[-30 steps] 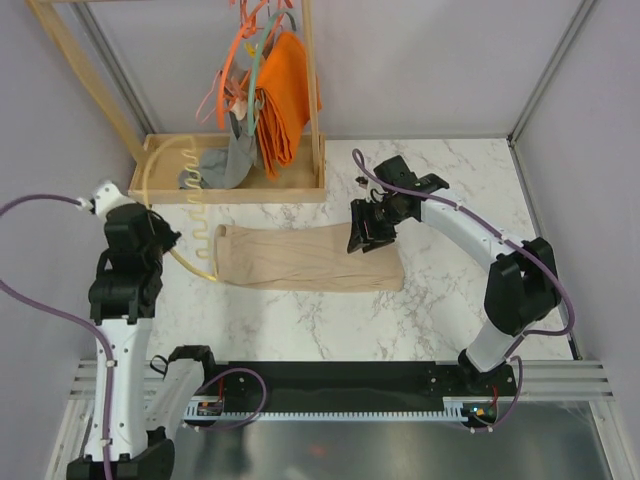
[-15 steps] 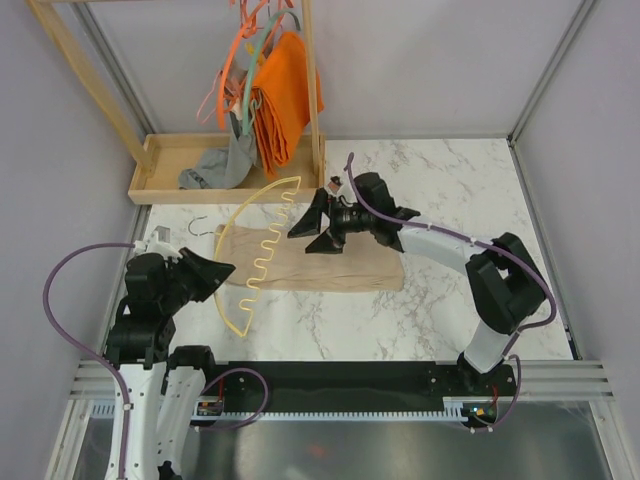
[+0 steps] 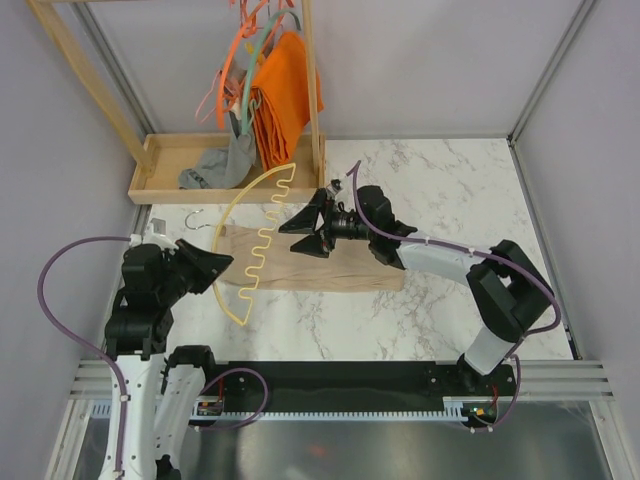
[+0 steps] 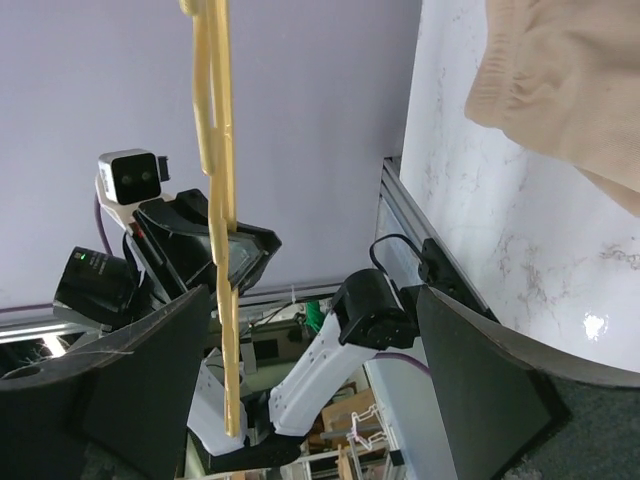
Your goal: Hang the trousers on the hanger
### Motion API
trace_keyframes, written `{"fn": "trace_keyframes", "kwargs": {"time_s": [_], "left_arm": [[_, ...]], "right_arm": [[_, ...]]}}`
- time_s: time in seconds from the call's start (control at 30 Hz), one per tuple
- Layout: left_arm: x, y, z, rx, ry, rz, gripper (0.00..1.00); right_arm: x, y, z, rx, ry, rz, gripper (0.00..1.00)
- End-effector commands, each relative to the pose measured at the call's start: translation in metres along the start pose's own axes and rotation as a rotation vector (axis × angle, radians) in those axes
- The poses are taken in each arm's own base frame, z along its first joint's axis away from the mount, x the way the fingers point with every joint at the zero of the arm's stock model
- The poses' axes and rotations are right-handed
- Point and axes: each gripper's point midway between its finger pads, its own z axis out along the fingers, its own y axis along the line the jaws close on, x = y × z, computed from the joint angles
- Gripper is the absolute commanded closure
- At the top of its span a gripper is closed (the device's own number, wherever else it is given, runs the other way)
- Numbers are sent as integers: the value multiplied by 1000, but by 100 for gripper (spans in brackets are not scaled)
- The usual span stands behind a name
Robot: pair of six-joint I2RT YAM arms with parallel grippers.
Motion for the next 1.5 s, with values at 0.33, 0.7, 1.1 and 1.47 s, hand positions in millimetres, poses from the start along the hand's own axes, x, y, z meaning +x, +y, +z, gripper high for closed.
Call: {"fn": "trace_keyframes", "kwargs": {"time_s": [0.33, 0.7, 1.1, 1.47], "left_arm": [[-16, -28, -5, 86, -34, 37, 98], [7, -46, -2, 225, 117, 91, 98], [21, -64, -20, 330, 191, 107, 8], [27, -70, -4, 380, 274, -32, 12]], "right_arm": [[3, 62, 23, -113, -17, -169, 7], [6, 63, 49, -228, 7, -78, 94], [9, 67, -5, -436, 38, -10, 100], [26, 56, -29, -456, 199, 0, 100]]}}
